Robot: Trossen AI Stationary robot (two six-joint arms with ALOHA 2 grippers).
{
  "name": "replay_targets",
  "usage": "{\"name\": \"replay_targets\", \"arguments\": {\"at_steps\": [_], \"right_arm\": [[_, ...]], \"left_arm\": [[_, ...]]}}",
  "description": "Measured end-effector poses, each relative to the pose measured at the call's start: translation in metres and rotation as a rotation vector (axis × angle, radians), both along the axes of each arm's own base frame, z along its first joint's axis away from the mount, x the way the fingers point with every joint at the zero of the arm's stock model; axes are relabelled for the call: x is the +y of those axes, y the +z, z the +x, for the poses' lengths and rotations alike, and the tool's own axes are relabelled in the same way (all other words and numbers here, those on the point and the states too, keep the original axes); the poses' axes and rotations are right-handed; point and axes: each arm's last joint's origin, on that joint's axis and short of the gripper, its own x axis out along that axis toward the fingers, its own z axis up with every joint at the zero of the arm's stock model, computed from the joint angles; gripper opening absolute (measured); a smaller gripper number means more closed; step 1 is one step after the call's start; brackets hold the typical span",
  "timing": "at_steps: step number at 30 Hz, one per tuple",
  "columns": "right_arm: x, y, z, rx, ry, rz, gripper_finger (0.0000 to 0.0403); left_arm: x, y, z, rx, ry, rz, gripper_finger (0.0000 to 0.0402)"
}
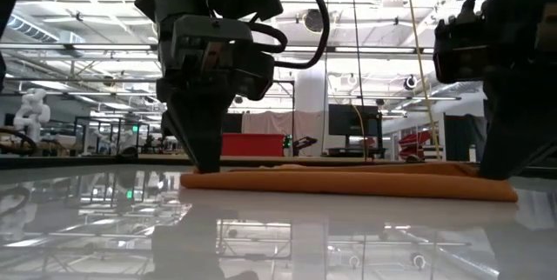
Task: Roll towel into tight, uniform cylinder
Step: Roll the kitchen towel
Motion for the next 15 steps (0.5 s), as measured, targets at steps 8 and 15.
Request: {"name": "replay_targets", "arguments": {"at_steps": [8,15], "right_arm": [[0.0023,-0.0082,0.0006,0.041,0.032,0.015,0.0024],[0.0017,-0.0053,-0.0007,0.039,0.051,0.005,0.0059]], "left_arm": [[0.0007,-0.0007,-0.0010,0.005,-0.007,0.024,0.0026],[0.0011,-0.0014,-0.0023,0.019,-0.006,0.028,0.0030]]}}
